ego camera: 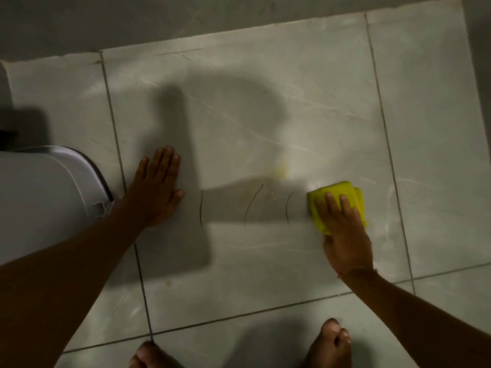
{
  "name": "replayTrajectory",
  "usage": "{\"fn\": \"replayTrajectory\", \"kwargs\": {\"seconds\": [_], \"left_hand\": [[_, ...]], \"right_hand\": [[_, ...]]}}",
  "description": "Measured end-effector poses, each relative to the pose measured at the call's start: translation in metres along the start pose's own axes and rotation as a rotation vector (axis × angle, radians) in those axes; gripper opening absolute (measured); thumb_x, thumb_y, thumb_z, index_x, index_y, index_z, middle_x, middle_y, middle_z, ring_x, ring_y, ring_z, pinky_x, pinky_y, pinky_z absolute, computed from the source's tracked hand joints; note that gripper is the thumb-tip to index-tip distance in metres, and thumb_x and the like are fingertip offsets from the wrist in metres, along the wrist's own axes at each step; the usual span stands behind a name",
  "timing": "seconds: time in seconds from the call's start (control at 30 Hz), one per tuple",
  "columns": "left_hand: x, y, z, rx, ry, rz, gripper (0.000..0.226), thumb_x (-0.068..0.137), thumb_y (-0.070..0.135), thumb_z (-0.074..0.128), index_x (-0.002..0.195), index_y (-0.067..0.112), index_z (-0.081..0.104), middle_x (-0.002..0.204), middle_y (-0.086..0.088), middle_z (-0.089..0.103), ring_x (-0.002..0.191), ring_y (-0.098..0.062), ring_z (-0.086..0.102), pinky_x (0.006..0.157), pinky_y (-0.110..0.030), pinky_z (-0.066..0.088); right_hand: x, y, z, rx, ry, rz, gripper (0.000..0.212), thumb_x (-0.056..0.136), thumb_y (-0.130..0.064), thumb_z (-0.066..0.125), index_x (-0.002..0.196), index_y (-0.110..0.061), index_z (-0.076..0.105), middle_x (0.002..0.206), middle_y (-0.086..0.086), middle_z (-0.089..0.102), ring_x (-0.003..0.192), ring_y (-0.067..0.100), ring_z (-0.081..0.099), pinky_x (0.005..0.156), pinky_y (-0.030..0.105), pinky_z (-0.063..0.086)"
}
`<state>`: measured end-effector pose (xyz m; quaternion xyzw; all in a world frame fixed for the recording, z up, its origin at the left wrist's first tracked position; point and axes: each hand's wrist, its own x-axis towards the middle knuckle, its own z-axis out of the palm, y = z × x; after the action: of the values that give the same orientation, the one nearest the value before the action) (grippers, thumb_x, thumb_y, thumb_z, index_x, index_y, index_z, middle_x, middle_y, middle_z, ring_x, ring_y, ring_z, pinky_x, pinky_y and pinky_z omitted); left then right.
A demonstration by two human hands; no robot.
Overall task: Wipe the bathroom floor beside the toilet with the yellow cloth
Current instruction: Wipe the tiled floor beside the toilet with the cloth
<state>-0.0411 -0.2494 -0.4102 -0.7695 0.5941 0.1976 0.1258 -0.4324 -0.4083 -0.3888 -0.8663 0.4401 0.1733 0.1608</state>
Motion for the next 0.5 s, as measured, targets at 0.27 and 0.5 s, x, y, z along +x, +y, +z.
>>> {"fn": "replayTrajectory", "kwargs": {"seconds": [0.27,0.5], "left_hand": [[0.001,-0.003,0.003,0.009,0.022,0.014,0.081,0.090,0.048,0.030,0.153,-0.002,0.027,0.161,-0.025,0.024,0.150,-0.043,0.024,0.118,-0.059,0.023],[0.003,-0.006,0.006,0.020,0.019,0.011,0.082,0.089,0.050,0.030,0.154,0.001,0.026,0.162,-0.024,0.023,0.151,-0.042,0.022,0.119,-0.060,0.021]], "right_hand": [[0.040,-0.023,0.001,-0.044,0.092,-0.240,0.090,0.065,0.002,0.065,0.147,-0.020,0.034,0.155,0.013,0.036,0.143,0.043,0.026,0.114,0.061,0.025],[0.085,-0.014,-0.023,0.161,0.175,0.248,0.073,0.082,-0.005,0.062,0.148,-0.018,0.033,0.156,0.017,0.031,0.142,0.045,0.023,0.117,0.058,0.017]]}}
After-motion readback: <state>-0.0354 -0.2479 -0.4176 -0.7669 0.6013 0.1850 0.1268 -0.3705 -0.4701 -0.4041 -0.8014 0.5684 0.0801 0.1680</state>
